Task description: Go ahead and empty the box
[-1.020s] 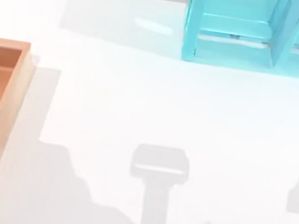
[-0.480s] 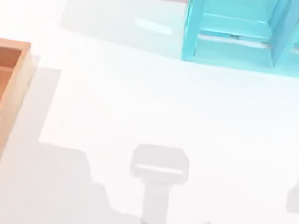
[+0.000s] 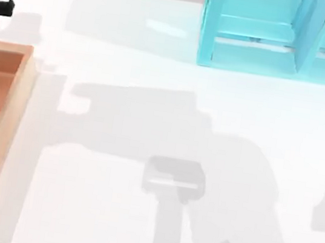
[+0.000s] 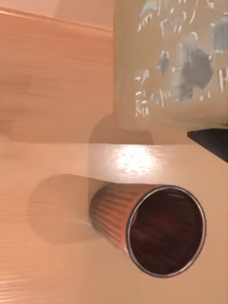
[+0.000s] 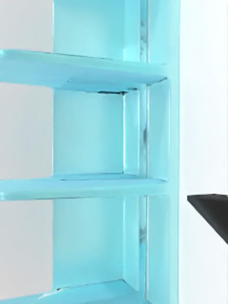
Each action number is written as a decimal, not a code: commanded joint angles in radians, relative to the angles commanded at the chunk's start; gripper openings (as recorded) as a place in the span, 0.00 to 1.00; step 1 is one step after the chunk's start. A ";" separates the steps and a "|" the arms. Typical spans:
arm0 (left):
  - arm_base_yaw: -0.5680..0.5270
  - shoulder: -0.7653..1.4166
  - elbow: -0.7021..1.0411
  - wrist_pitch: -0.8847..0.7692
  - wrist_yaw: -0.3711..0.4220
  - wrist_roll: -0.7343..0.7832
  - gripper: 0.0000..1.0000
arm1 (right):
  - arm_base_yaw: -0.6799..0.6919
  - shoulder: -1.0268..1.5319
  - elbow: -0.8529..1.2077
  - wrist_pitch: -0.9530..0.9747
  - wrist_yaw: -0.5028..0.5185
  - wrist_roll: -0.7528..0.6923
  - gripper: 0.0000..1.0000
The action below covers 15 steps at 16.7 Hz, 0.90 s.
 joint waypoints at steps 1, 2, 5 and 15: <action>-0.060 0.071 0.085 -0.005 0.002 -0.058 0.00 | 0.000 0.000 0.000 0.000 0.000 0.000 1.00; -0.120 0.141 0.167 -0.010 0.003 -0.115 0.00 | 0.000 0.000 0.000 0.000 0.000 0.000 1.00; -0.282 0.337 0.371 -0.020 0.006 -0.275 0.00 | 0.000 0.000 0.000 0.000 0.000 0.000 1.00; -0.412 0.489 0.508 -0.022 0.008 -0.410 0.00 | 0.000 0.000 0.000 0.000 0.000 0.000 1.00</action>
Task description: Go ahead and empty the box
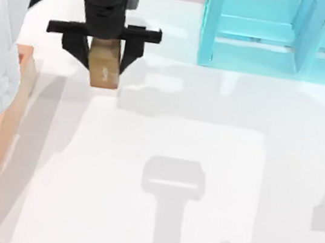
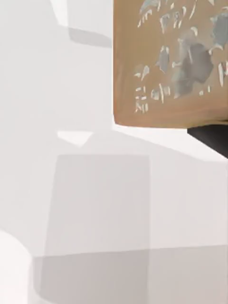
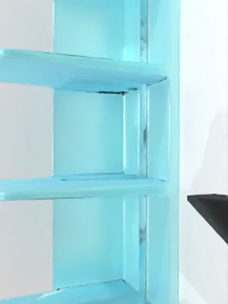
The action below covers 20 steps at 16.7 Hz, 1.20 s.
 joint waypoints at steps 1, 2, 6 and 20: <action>0.000 0.000 -0.014 0.014 0.000 0.000 0.00 | 0.000 0.000 0.000 0.000 0.000 0.000 1.00; 0.000 -0.001 -0.038 0.038 0.000 0.000 0.00 | 0.000 0.000 0.000 0.000 0.000 0.000 1.00; -0.001 -0.004 -0.161 0.160 -0.002 -0.001 0.00 | 0.000 0.000 0.000 0.000 0.000 0.000 1.00; -0.001 -0.004 -0.177 0.176 -0.001 -0.001 0.68 | 0.000 0.000 0.000 0.000 0.000 0.000 1.00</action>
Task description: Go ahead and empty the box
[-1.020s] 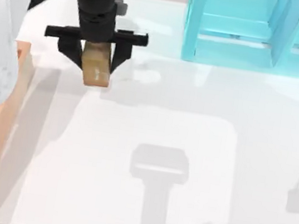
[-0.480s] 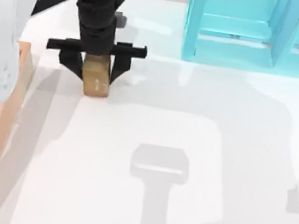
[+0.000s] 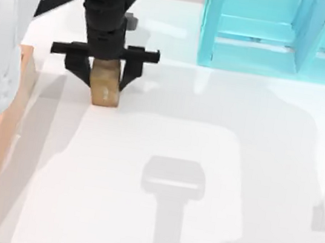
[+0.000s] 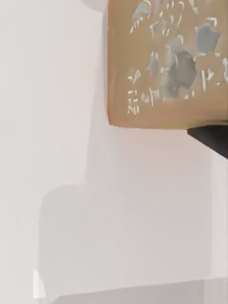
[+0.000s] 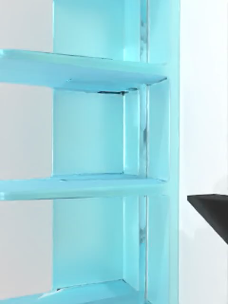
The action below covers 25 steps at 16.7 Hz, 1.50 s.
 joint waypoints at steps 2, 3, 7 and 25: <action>0.000 0.000 0.000 0.000 0.000 0.000 0.83 | 0.000 0.000 0.000 0.000 0.000 0.000 1.00; 0.000 0.000 0.000 0.000 0.000 0.000 0.90 | 0.000 0.000 0.000 0.000 0.000 0.000 1.00; 0.000 0.000 0.000 0.000 0.000 0.000 1.00 | 0.000 0.000 0.000 0.000 0.000 0.000 1.00; -0.001 0.065 0.426 -0.362 0.000 -0.001 1.00 | 0.000 0.000 0.000 0.000 0.000 0.000 1.00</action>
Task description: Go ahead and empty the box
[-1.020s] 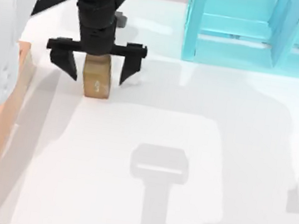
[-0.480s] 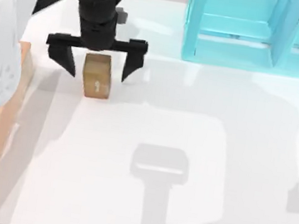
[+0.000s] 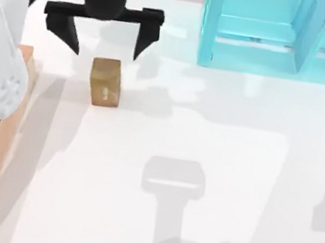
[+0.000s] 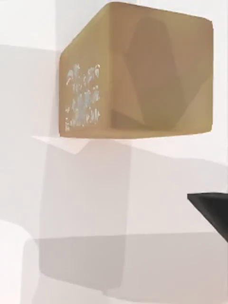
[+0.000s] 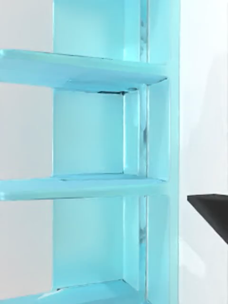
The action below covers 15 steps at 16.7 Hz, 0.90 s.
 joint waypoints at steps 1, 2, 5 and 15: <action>0.000 0.002 0.015 -0.013 0.000 0.000 1.00 | 0.000 0.000 0.000 0.000 0.000 0.000 1.00; 0.000 0.002 0.019 -0.017 0.000 0.000 1.00 | 0.000 0.000 0.000 0.000 0.000 0.000 1.00; 0.001 -0.002 0.017 -0.014 0.000 0.000 1.00 | 0.000 0.000 0.000 0.000 0.000 0.000 1.00; 0.274 -0.334 -0.455 0.121 -0.006 0.318 1.00 | 0.000 0.000 0.000 0.000 0.000 0.000 1.00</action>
